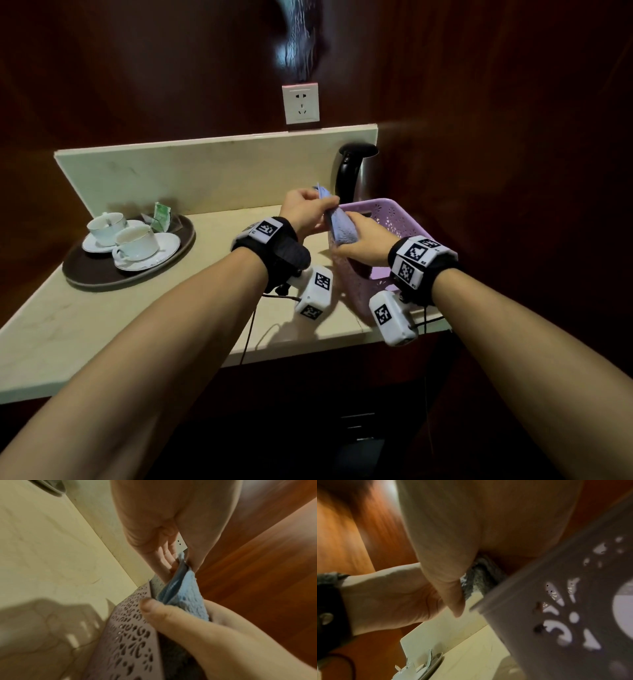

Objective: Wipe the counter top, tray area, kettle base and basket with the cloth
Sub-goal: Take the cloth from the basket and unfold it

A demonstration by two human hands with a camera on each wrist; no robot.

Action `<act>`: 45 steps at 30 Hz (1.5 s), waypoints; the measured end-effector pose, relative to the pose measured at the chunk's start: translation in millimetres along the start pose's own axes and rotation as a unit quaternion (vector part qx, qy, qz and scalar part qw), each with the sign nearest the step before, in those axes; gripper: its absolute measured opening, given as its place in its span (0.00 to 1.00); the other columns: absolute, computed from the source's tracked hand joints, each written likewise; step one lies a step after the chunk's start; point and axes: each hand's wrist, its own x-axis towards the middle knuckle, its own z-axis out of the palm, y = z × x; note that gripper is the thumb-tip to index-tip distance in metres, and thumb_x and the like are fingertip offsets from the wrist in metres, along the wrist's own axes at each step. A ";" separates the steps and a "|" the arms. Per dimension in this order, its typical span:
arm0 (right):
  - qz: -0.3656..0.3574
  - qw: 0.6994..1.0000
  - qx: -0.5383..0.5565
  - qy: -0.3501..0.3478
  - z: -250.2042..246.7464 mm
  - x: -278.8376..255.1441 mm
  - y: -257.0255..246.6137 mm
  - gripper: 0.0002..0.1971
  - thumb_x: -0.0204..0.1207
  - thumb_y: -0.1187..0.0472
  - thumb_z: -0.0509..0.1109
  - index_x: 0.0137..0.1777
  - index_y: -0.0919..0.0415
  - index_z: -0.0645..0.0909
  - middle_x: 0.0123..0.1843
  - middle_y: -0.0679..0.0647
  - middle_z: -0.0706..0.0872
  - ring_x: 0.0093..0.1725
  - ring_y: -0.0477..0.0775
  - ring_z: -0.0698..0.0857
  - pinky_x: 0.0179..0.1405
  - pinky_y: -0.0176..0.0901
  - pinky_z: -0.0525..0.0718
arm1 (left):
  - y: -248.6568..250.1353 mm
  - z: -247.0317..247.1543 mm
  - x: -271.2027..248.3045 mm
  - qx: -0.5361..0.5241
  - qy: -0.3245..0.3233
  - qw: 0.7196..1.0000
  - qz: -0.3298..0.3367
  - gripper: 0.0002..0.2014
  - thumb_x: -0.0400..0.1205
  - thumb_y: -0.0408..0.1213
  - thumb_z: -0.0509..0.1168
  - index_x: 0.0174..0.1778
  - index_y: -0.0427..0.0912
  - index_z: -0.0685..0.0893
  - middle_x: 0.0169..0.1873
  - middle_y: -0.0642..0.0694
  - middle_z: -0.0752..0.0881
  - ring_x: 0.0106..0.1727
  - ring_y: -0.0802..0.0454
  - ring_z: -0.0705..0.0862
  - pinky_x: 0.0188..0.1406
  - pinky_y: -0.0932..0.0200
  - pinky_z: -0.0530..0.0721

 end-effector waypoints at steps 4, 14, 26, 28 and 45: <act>-0.005 0.997 -0.020 0.069 -13.5 -6.6 -6.1 0.26 0.65 0.56 0.72 0.66 0.55 0.79 0.55 0.55 0.89 0.54 0.58 0.88 0.54 0.51 0.86 | 16.7 -0.8 1.5 -0.040 0.026 0.999 0.013 0.10 0.78 0.29 0.73 0.47 0.37 0.77 0.38 0.39 0.86 0.36 0.49 0.88 0.38 0.53 0.92; -0.021 0.970 0.064 0.234 -24.5 4.8 -45.8 0.18 0.77 0.63 0.62 0.61 0.51 0.87 0.57 0.57 0.91 0.60 0.62 0.85 0.57 0.47 0.82 | 51.3 -40.8 4.1 -0.091 0.039 0.995 0.019 0.18 0.80 0.31 0.71 0.63 0.27 0.80 0.47 0.33 0.89 0.31 0.50 0.89 0.30 0.58 0.90; -0.076 0.962 0.196 0.175 44.9 33.4 -147.2 0.17 0.77 0.71 0.62 0.59 0.60 0.88 0.57 0.55 0.90 0.58 0.52 0.85 0.59 0.39 0.83 | 35.1 -173.2 -24.1 -0.047 0.026 0.998 0.017 0.14 0.81 0.28 0.69 0.62 0.43 0.81 0.44 0.46 0.88 0.43 0.53 0.87 0.38 0.61 0.90; -0.098 0.959 0.223 0.142 60.0 34.8 -165.0 0.16 0.77 0.74 0.61 0.55 0.65 0.89 0.51 0.55 0.89 0.50 0.47 0.85 0.49 0.30 0.81 | 27.9 -196.3 -29.6 -0.026 0.043 0.999 0.007 0.16 0.80 0.30 0.70 0.63 0.43 0.81 0.44 0.48 0.88 0.46 0.52 0.86 0.41 0.60 0.87; 0.005 0.964 0.264 0.044 228.7 36.3 -273.9 0.13 0.78 0.61 0.67 0.45 0.71 0.87 0.41 0.55 0.82 0.43 0.48 0.78 0.43 0.41 0.75 | -43.7 -377.1 -125.1 -0.031 0.128 0.985 -0.113 0.11 0.79 0.40 0.73 0.52 0.36 0.87 0.40 0.46 0.92 0.36 0.55 0.88 0.24 0.68 0.83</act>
